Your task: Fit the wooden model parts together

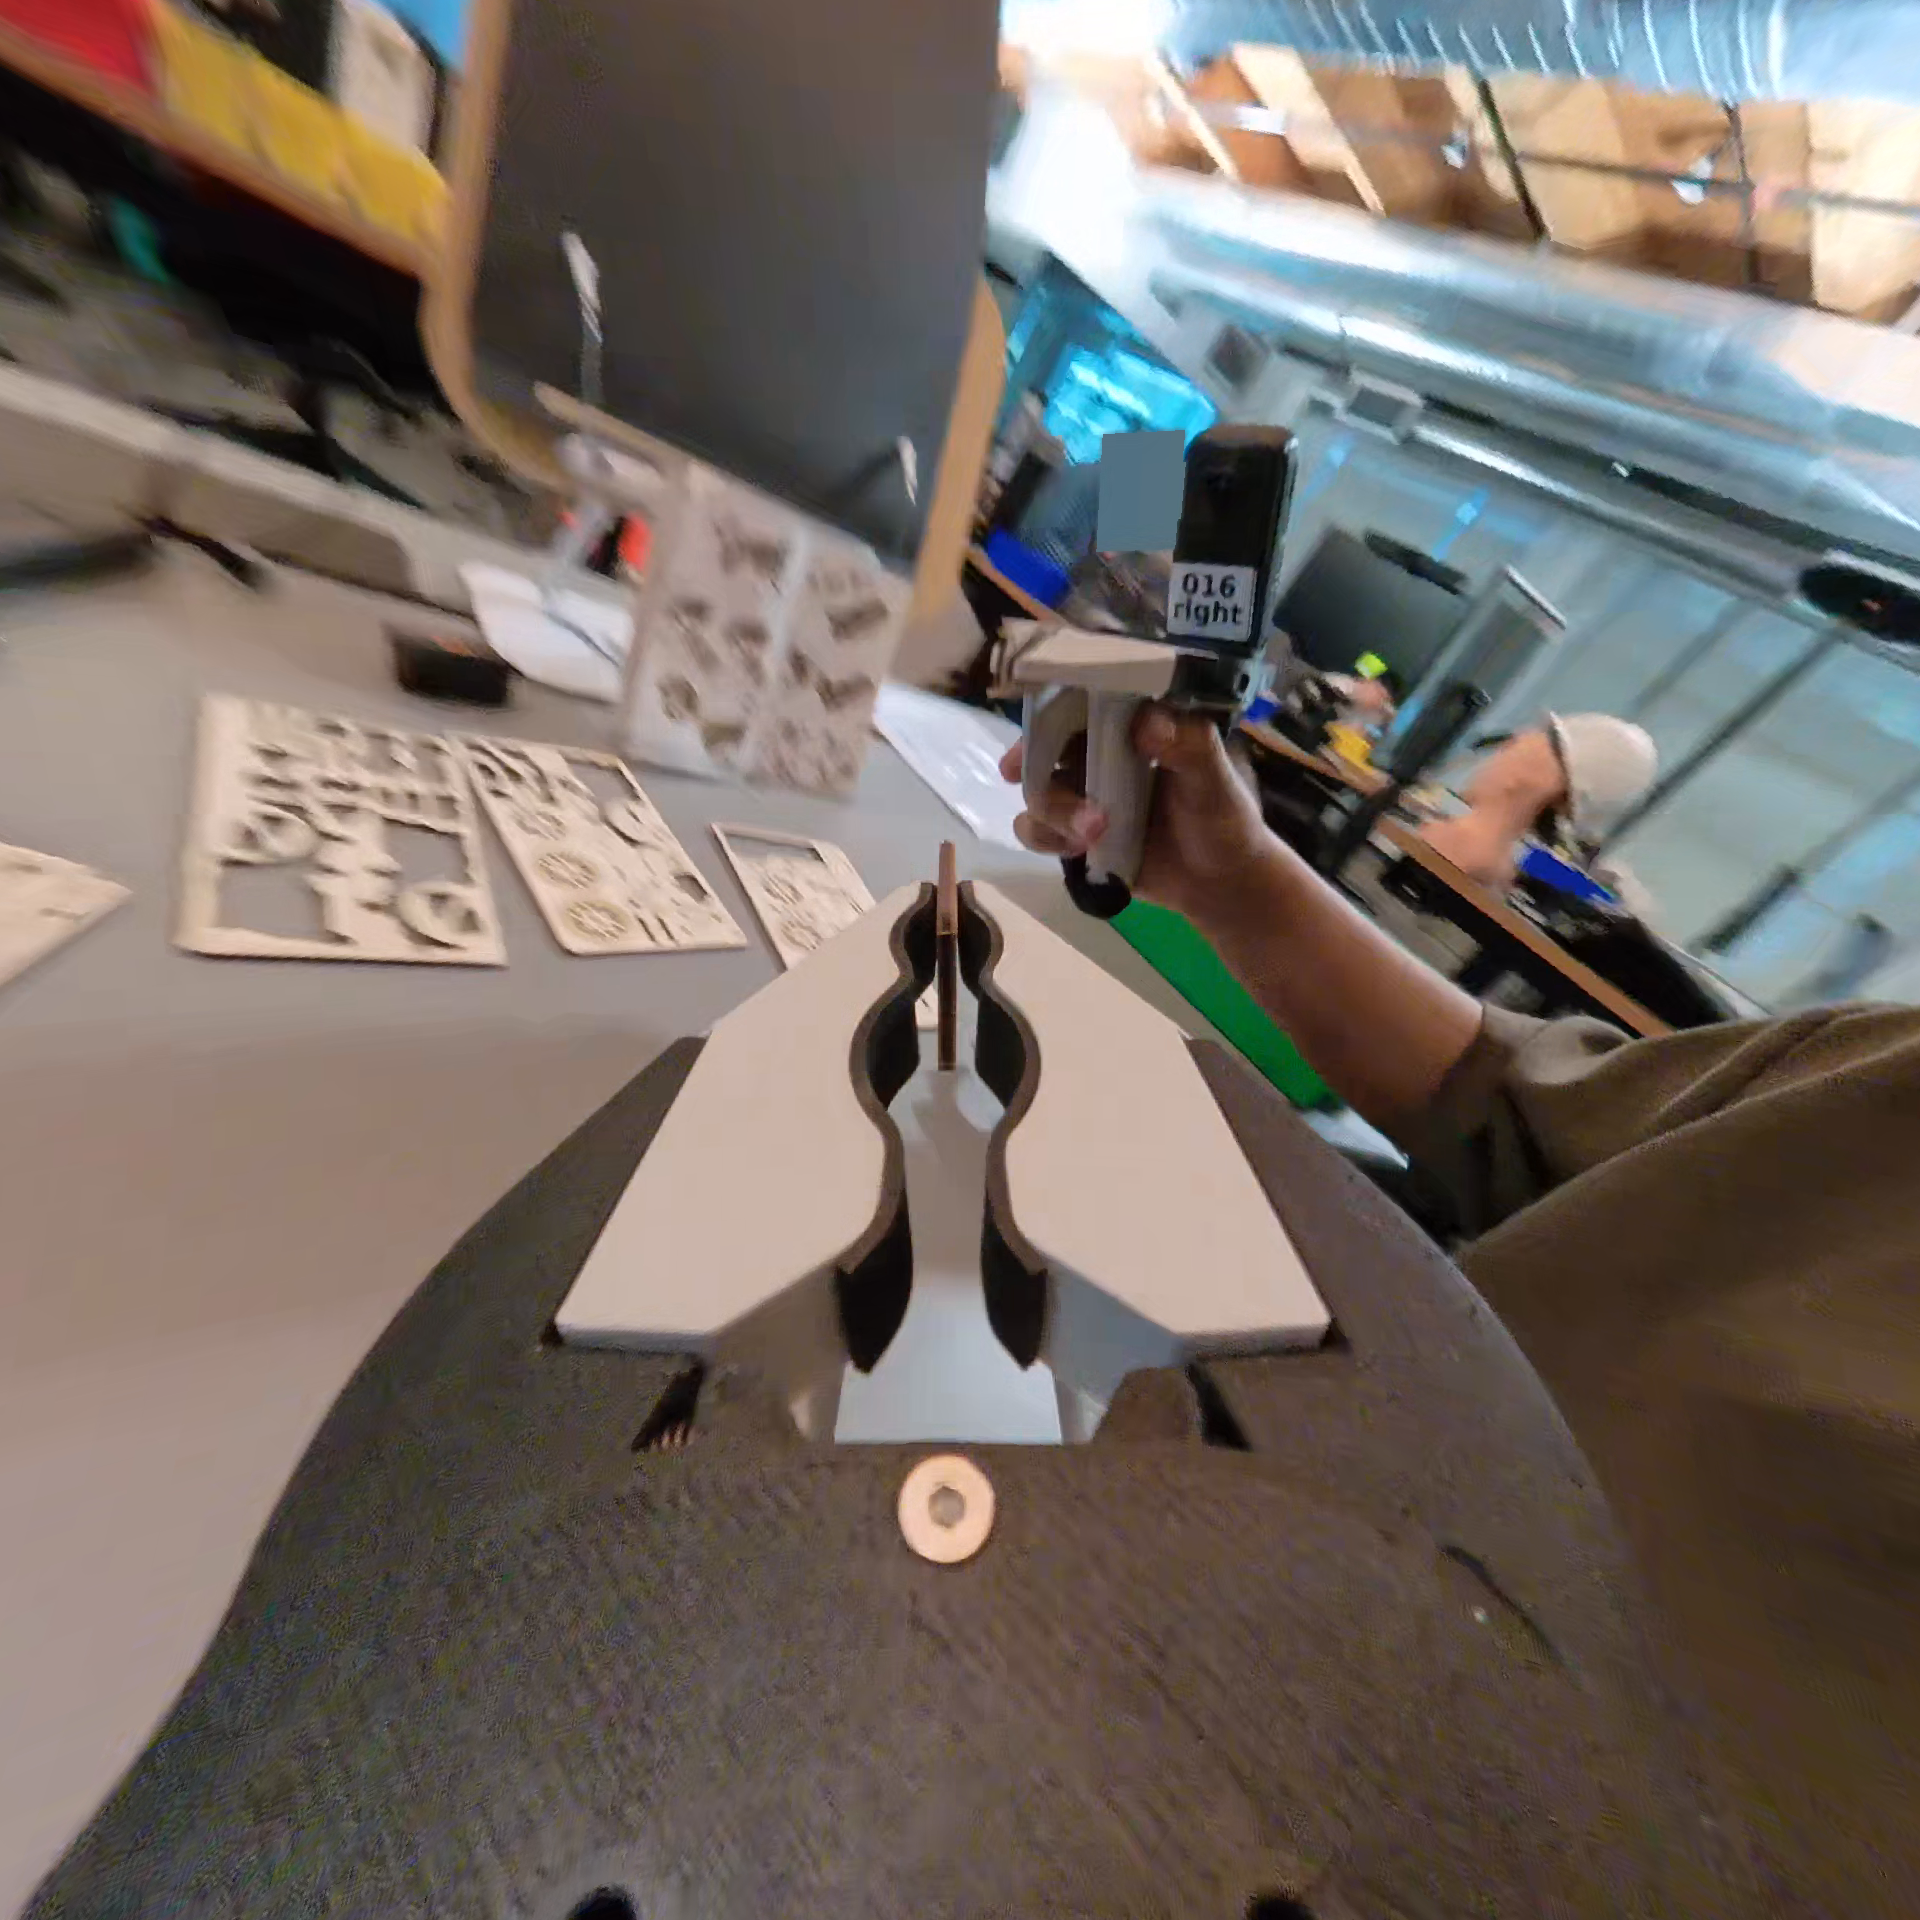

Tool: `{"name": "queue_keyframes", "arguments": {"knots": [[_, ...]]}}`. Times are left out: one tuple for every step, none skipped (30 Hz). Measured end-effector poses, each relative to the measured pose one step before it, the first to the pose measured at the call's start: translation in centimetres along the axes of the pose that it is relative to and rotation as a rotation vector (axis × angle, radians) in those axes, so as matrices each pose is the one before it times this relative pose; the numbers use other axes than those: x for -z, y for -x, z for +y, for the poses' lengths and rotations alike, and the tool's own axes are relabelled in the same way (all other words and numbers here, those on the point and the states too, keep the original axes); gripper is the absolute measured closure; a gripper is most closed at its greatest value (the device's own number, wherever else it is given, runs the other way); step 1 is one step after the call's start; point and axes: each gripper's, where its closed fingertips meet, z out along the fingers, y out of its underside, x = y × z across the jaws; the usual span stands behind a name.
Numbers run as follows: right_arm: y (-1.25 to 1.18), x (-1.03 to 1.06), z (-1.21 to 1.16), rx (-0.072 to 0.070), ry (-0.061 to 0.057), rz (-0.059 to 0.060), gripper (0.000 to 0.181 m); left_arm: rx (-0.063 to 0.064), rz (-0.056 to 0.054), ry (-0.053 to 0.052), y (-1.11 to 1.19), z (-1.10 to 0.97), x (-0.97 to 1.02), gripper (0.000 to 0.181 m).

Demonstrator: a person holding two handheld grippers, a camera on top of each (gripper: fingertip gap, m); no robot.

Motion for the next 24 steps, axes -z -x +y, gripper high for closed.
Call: {"name": "queue_keyframes", "arguments": {"knots": [[-1.495, 2.393, 0.645, -0.0561, -0.0324, 0.0999, 0.181, 0.0235, 0.0411, 0.0518, 0.047, 1.192, -1.691, 0.181], [-1.719, 2.373, 0.621, -0.0466, -0.0326, 0.1087, 0.181, 0.0190, 0.0388, 0.0565, 0.117, 1.099, -1.813, 0.181], [-1.770, 2.259, 0.622, -0.0336, -0.0323, 0.1065, 0.181, 0.0174, 0.0338, 0.0586, 0.215, 0.929, -1.937, 0.181], [-1.716, 2.083, 0.612, -0.0208, -0.0329, 0.0993, 0.181, 0.0177, 0.0332, 0.0575, 0.269, 0.734, -2.050, 0.181], [-1.623, 1.845, 0.658, -0.0082, -0.0316, 0.0931, 0.181, 0.0232, 0.0330, 0.0542, 0.265, 0.475, -2.133, 0.181], [-1.530, 1.607, 0.770, 0.0022, -0.0319, 0.0908, 0.181, 0.0194, 0.0372, 0.0419, 0.193, 0.099, -2.168, 0.181], [-1.273, 1.402, 0.809, 0.0073, -0.0360, 0.0789, 0.181, 0.0094, 0.0308, 0.0323, 0.336, -0.196, -2.239, 0.181], [-0.993, 1.170, 0.622, -0.0018, -0.0344, 0.0649, 0.181, 0.0086, 0.0120, 0.0312, 0.670, -0.293, -2.327, 0.181], [-0.485, 0.944, 0.373, -0.0106, -0.0140, 0.0309, 0.181, 0.0134, 0.0089, 0.0335, 0.713, -0.241, -2.397, 0.181], [-0.060, 0.785, 0.250, -0.0083, 0.0052, -0.0003, 0.181, 0.0157, 0.0164, 0.0431, 0.590, -0.050, -2.447, 0.181], [-0.138, 0.698, 0.088, -0.0082, 0.0032, 0.0033, 0.181, 0.0274, 0.0156, 0.0482, 0.547, 0.092, -2.412, 0.181], [-0.248, 0.651, -0.044, -0.0059, -0.0075, 0.0098, 0.181, 0.0304, 0.0212, 0.0507, 0.419, 0.201, -2.300, 0.181], [-0.273, 0.608, 0.046, 0.0024, -0.0074, 0.0104, 0.181, 0.0242, 0.0156, 0.0538, 0.428, 0.238, -2.124, 0.181], [-0.401, 0.537, 0.297, 0.0113, 0.0047, 0.0165, 0.181, 0.0129, 0.0045, 0.0463, 0.474, 0.208, -1.865, 0.181], [-0.470, 0.483, 0.563, 0.0151, 0.0166, 0.0209, 0.181, 0.0047, -0.0099, 0.0430, 0.576, 0.217, -1.593, 0.181], [-0.417, 0.458, 0.725, 0.0125, 0.0225, 0.0174, 0.181, -0.0003, -0.0149, 0.0372, 0.517, 0.156, -1.308, 0.181], [-0.293, 0.443, 0.734, 0.0032, 0.0207, 0.0116, 0.181, -0.0054, -0.0054, 0.0283, 0.263, 0.088, -1.019, 0.181], [-0.144, 0.436, 0.615, -0.0074, 0.0126, 0.0048, 0.181, -0.0042, -0.0068, 0.0221, 0.218, 0.035, -0.744, 0.181], [-0.021, 0.442, 0.475, -0.0156, 0.0059, -0.0002, 0.181, -0.0057, -0.0067, 0.0122, 0.197, -0.066, -0.529, 0.181], [0.085, 0.422, 0.390, -0.0163, 0.0041, -0.0043, 0.181, -0.0048, -0.0032, 0.0047, 0.151, -0.139, -0.340, 0.181], [0.129, 0.389, 0.356, -0.0122, 0.0048, -0.0044, 0.181, 0.0000, -0.0007, 0.0050, 0.134, -0.127, -0.259, 0.181], [0.098, 0.383, 0.315, -0.0061, 0.0051, -0.0003, 0.181, 0.0020, 0.0012, 0.0088, 0.137, -0.100, -0.215, 0.181], [0.064, 0.337, 0.271, 0.0006, 0.0041, 0.0038, 0.181, 0.0002, 0.0007, 0.0107, 0.137, -0.076, -0.184, 0.180], [0.066, 0.301, 0.232, 0.0059, 0.0035, 0.0046, 0.181, -0.0016, -0.0081, 0.0106, 0.237, -0.069, -0.135, 0.175]]}}
